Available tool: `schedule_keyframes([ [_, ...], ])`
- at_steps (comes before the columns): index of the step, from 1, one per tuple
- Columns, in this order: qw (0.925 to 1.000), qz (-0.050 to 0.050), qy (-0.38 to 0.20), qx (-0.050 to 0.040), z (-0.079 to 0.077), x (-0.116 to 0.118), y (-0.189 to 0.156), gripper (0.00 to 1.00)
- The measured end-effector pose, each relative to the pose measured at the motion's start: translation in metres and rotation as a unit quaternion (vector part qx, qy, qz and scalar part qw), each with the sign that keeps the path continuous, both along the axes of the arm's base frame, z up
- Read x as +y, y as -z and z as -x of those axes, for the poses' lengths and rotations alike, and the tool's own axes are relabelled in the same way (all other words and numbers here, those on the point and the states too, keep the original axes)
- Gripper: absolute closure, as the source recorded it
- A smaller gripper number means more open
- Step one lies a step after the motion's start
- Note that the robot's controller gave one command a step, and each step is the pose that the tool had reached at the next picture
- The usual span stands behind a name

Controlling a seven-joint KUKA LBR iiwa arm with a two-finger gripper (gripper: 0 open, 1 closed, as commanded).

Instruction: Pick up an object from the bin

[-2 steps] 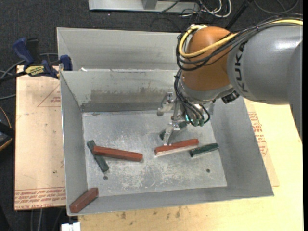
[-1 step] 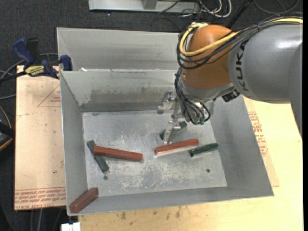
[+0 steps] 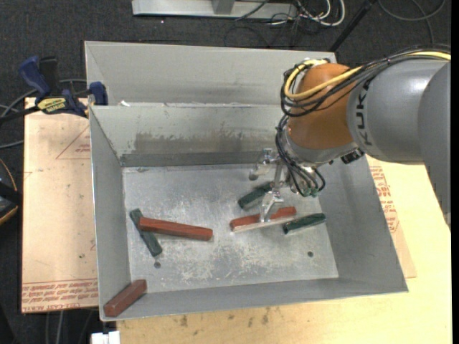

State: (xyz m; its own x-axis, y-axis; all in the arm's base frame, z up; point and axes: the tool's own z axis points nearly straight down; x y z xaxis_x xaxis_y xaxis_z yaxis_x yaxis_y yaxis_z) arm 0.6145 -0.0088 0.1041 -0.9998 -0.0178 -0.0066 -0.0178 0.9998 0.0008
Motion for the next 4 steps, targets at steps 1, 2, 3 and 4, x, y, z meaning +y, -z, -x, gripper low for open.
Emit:
schedule_keyframes([
  [1,1.0000,0.000,-0.004,0.0045,0.006,-0.021,-0.001,0.00],
  [2,0.9992,0.000,0.041,0.0005,-0.015,-0.019,-0.017,0.00],
  [3,0.9999,0.000,-0.015,-0.0013,0.003,-0.007,0.029,0.00],
  [4,0.9996,-0.001,-0.027,0.0020,-0.012,-0.007,0.026,1.00],
])
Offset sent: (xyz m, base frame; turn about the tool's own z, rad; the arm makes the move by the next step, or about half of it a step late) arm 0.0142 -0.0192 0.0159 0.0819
